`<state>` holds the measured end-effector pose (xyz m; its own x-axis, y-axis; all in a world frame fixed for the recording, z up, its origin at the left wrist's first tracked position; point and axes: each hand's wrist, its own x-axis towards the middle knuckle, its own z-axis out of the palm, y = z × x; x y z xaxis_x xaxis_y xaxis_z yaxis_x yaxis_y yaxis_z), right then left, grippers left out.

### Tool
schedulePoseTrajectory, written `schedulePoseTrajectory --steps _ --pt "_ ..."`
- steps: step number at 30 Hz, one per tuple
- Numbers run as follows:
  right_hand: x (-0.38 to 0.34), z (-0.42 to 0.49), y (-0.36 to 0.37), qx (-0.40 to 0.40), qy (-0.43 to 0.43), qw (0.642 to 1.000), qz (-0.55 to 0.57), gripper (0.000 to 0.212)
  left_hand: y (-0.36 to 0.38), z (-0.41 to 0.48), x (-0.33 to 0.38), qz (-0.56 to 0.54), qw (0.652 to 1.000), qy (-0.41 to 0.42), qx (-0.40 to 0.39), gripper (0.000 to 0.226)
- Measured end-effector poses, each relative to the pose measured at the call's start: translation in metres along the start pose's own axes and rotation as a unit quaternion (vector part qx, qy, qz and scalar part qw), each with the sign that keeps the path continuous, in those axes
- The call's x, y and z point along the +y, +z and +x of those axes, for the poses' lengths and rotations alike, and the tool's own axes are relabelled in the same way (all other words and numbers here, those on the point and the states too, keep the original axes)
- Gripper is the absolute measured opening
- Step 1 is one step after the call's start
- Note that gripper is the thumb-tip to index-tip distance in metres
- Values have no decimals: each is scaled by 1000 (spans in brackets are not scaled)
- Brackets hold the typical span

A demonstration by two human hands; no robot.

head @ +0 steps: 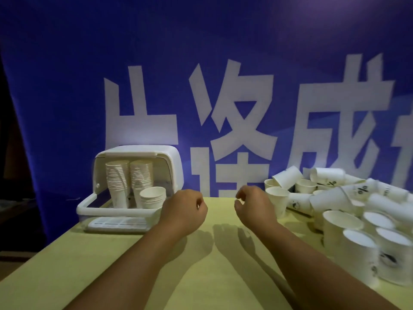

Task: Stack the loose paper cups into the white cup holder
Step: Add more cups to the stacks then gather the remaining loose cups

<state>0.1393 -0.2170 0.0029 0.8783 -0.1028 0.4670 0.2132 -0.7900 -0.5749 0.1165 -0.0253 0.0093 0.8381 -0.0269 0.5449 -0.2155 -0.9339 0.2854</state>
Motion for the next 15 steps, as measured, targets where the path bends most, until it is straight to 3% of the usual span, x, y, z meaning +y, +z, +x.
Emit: schedulePoseTrajectory --steps 4,8,12,15 --pt "42 -2 -20 15 72 997 -4 49 33 12 45 -70 995 0 -78 15" --pt "71 -3 -25 16 75 996 -53 75 70 33 79 -104 987 9 -119 41" --pt "96 5 -24 -21 43 996 -76 75 98 64 101 -100 983 31 -148 50" --pt "101 10 -21 2 55 997 -51 67 109 84 108 -80 984 45 -155 54"
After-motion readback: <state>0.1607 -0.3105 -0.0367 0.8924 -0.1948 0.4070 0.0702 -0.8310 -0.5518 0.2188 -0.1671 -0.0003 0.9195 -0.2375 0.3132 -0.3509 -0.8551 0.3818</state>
